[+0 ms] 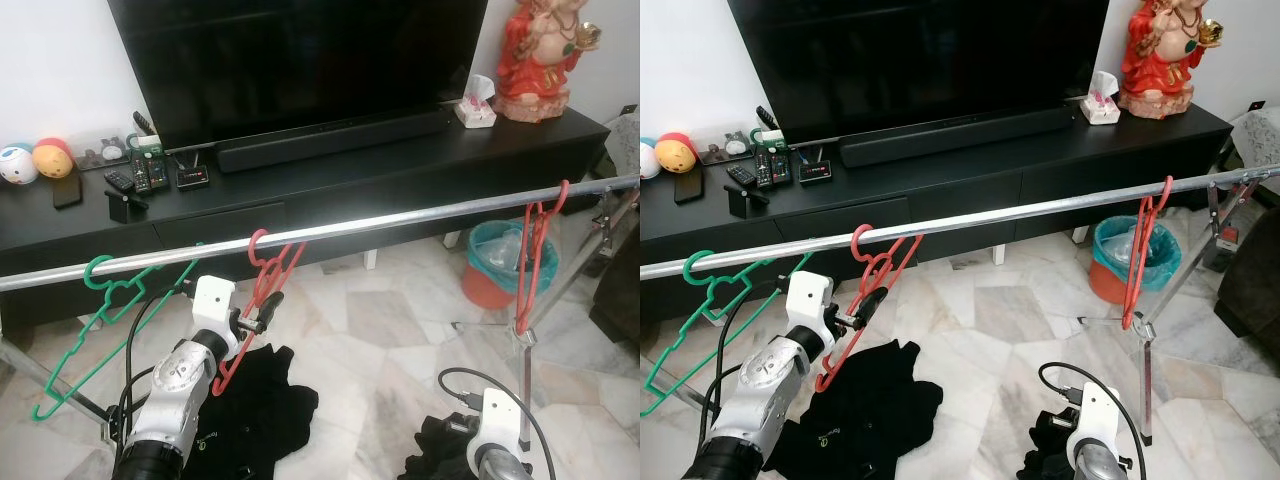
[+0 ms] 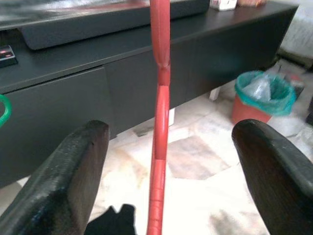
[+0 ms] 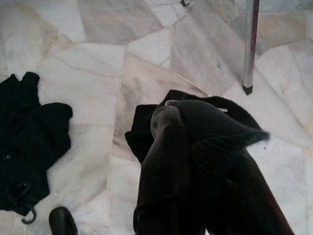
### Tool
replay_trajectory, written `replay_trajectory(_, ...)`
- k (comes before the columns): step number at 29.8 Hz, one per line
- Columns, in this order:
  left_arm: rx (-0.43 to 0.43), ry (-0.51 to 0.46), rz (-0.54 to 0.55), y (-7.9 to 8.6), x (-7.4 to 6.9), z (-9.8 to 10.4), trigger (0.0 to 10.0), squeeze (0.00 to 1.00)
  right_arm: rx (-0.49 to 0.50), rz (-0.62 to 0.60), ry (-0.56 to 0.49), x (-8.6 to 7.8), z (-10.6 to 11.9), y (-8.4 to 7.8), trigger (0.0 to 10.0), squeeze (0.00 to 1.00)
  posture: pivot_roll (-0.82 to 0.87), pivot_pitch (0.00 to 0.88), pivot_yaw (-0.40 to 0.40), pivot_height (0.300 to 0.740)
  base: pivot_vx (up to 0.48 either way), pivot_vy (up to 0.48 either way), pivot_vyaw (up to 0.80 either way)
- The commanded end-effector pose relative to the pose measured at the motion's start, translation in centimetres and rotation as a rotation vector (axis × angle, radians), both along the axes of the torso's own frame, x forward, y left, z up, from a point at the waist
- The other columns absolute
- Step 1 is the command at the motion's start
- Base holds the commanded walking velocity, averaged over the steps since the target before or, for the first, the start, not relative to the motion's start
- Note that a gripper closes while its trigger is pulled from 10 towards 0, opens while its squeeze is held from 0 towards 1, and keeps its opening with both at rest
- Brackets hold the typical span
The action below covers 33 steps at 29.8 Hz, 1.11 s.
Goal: Hang hanger
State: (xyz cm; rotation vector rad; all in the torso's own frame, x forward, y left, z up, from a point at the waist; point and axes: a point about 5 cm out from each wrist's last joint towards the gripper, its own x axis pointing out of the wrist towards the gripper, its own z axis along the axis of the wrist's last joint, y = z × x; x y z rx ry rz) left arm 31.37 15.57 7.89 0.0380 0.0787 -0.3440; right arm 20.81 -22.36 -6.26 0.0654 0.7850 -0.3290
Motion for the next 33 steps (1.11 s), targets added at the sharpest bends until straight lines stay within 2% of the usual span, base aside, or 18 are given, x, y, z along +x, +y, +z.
replay_trajectory(1, 0.023, -0.012, 0.003, -0.1, 0.5, 0.2, 10.0, 1.00, 0.001, 0.007, -0.009, 0.2, 0.1, 0.1, 10.0, 0.00, -0.02, 0.000, 0.023, 0.740, 0.000, 0.000, 0.00)
replay_trajectory(7, 0.035, -0.018, 0.006, -0.6, 1.3, 0.5, 10.0, 1.00, 0.000, 0.008, -0.008, 0.2, 0.1, 0.1, 10.0, 0.00, -0.02, 0.000, 0.021, 0.740, 0.000, 0.000, 0.00)
replay_trajectory(9, 0.042, -0.022, 0.002, -0.9, 1.7, 0.5, 10.0, 0.00, 0.000, 0.008, -0.007, 0.2, 0.1, 0.1, 10.0, 0.00, -0.02, 0.000, 0.020, 0.740, 0.000, 0.000, 0.00)
replay_trajectory(13, 0.027, -0.021, 0.006, -1.8, 2.7, 1.0, 10.0, 0.00, 0.000, 0.011, -0.007, 0.3, 0.1, 0.1, 10.0, 0.00, -0.03, 0.000, 0.017, 0.740, 0.000, 0.000, 0.00)
replay_trajectory(19, 0.058, -0.007, 0.035, -2.6, 4.0, 1.5, 10.0, 0.00, 0.000, 0.013, -0.008, 0.3, 0.2, 0.2, 10.0, 0.00, -0.03, 0.000, 0.018, 0.740, 0.000, 0.000, 0.00)
replay_trajectory(24, 0.069, 0.029, 0.027, -2.9, 4.2, 1.2, 10.0, 0.00, 0.001, 0.011, -0.009, 0.4, 0.2, 0.2, 10.0, 0.00, -0.03, 0.000, 0.018, 0.740, 0.000, 0.000, 0.00)
replay_trajectory(29, 0.167, 0.126, -0.010, -2.8, 3.9, -0.3, 10.0, 0.00, 0.003, 0.014, -0.003, 0.3, 0.1, 0.2, 10.0, 0.00, -0.03, 0.000, 0.017, 0.740, 0.000, 0.000, 0.00)
replay_trajectory(33, 0.181, 0.147, -0.013, -2.7, 3.8, -0.7, 10.0, 0.00, 0.004, 0.015, -0.001, 0.3, 0.1, 0.2, 10.0, 0.00, -0.03, 0.000, 0.016, 0.740, 0.000, 0.000, 0.00)
